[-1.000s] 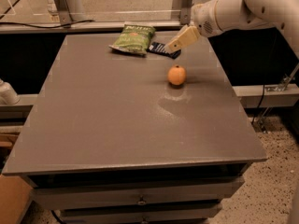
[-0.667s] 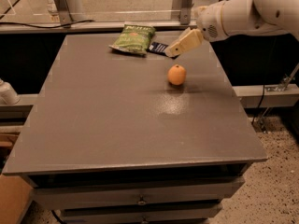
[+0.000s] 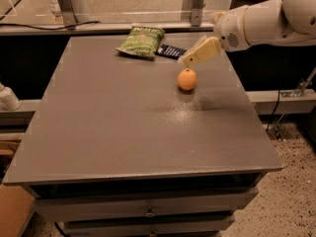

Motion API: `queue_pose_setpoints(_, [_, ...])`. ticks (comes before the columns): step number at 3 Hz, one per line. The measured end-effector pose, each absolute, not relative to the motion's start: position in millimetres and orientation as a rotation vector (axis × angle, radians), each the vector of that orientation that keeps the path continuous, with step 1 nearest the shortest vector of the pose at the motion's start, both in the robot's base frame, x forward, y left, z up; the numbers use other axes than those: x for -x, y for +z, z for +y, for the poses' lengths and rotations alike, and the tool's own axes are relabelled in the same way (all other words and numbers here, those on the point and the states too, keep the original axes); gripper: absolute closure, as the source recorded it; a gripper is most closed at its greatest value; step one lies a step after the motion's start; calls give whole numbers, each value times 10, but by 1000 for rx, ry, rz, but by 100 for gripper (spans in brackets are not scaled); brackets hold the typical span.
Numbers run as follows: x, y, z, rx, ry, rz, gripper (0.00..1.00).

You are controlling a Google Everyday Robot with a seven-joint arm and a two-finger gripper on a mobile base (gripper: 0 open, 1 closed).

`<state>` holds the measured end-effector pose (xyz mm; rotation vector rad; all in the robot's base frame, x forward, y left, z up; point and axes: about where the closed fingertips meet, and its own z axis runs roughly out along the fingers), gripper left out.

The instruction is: Move rxbar blueberry near green jalapeno chip bag

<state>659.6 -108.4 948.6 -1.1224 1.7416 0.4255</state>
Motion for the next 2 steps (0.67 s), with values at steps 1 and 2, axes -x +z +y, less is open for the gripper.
queue_pose_setpoints(1, [-6527,9709,-1438,1117,334,1743,0])
queue_pose_setpoints(2, [-6392,9987,-1891,1075,255,1731,0])
